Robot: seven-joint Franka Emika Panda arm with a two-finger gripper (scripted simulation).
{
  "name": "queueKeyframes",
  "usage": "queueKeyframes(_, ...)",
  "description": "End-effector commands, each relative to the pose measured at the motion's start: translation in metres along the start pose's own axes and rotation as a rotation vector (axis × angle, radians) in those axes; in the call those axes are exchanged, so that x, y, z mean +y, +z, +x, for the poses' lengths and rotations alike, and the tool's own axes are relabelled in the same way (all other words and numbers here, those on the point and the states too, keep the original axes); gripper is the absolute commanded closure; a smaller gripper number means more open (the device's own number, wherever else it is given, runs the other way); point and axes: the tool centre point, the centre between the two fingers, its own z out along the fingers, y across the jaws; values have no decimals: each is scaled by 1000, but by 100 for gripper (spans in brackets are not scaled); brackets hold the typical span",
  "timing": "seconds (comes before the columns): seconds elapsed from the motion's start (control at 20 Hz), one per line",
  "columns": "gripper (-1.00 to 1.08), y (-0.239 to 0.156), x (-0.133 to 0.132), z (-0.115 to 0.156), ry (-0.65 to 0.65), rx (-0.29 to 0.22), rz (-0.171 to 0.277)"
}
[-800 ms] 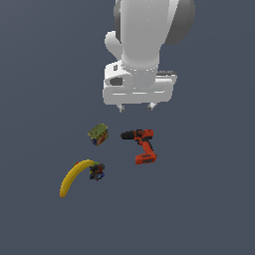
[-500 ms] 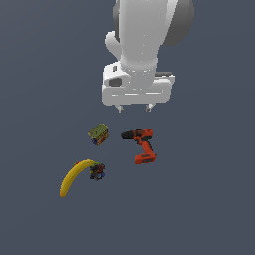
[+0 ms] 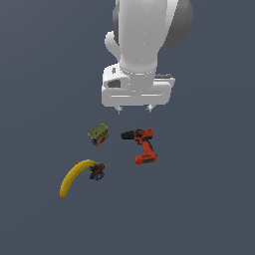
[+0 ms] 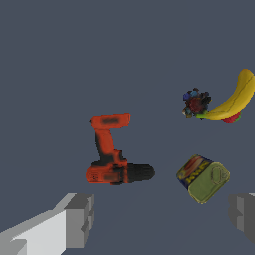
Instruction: Pick up a designated object from a clutter of objects.
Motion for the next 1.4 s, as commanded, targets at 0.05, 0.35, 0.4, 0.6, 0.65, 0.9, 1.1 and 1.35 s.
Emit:
queueKeyframes(0.05,-100,6,-4,0,26,1,2)
queueKeyframes(0.35,-100,21,-14,1,104,4,9)
queueKeyframes(0.4,-100,25,-16,1,121,5,11)
queueKeyframes(0.6,-100,40,-25,1,200,8,17)
queueKeyframes(0.65,-100,44,-28,0,223,8,19)
queueKeyframes(0.9,-100,66,-41,-2,335,11,26)
queueKeyframes(1.1,-100,83,-51,-4,425,13,31)
queueKeyframes(1.35,-100,103,-63,-9,539,16,35)
